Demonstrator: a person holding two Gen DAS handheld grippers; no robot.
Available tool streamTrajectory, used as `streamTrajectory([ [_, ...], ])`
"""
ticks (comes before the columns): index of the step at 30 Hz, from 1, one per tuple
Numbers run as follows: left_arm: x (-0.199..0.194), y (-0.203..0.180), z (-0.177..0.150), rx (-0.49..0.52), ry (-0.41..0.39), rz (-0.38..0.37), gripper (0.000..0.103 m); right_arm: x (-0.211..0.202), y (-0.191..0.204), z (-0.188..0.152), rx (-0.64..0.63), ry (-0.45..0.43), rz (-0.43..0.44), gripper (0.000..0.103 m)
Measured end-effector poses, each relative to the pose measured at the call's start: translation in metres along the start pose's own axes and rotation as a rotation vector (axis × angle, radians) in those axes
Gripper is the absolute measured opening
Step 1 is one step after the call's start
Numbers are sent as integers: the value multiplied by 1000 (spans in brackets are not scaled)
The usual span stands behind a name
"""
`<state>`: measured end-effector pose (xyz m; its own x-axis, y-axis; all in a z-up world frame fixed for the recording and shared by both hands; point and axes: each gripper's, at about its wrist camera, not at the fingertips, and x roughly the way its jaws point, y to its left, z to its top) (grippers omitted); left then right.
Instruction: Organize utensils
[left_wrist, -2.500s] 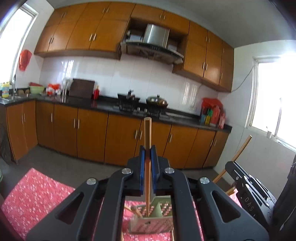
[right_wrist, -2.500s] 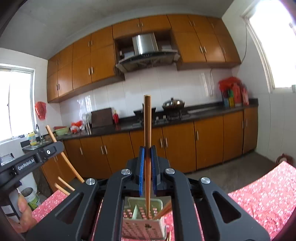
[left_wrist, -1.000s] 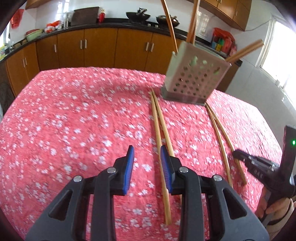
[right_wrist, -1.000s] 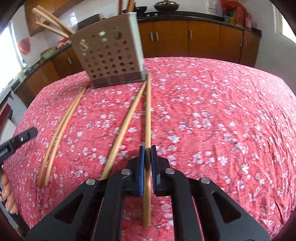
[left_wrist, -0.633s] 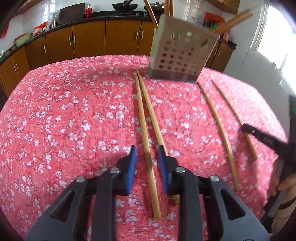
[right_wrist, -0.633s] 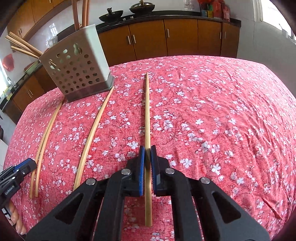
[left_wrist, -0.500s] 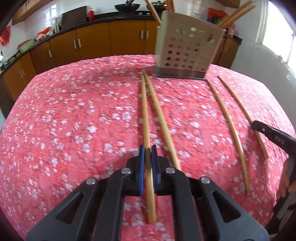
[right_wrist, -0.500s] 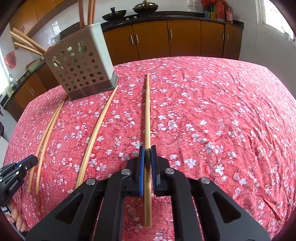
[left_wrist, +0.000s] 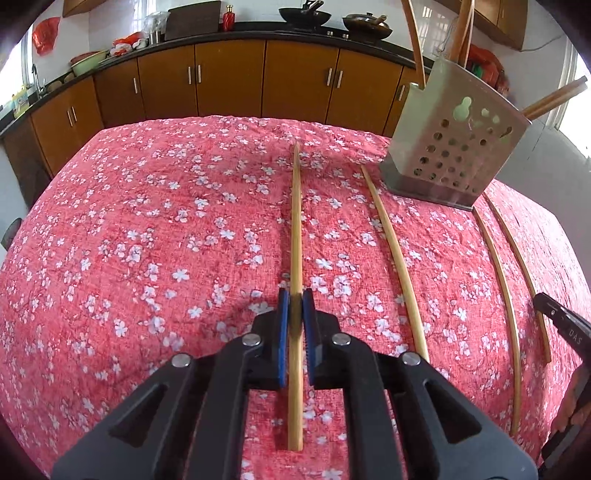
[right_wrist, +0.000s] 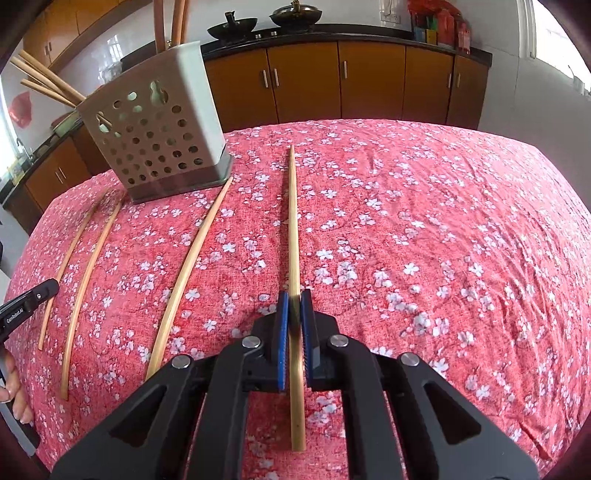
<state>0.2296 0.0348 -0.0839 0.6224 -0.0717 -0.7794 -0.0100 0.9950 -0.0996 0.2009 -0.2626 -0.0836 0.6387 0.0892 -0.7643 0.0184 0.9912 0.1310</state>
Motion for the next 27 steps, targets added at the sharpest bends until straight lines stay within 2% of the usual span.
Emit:
streamTrajectory([
  [7, -2, 2, -2, -10, -13, -22, 11, 1, 0, -1, -19, -14, -6, 8],
  [16, -3, 2, -3, -16, -12, -26, 12, 0, -1, -2, -21, -14, -5, 9],
  [22, -2, -2, -4, 3, -11, -2, 12, 0, -1, -2, -19, -14, -3, 9],
  [27, -1, 0, -4, -3, -11, -19, 13, 0, 0, -2, -20, -14, -4, 9],
])
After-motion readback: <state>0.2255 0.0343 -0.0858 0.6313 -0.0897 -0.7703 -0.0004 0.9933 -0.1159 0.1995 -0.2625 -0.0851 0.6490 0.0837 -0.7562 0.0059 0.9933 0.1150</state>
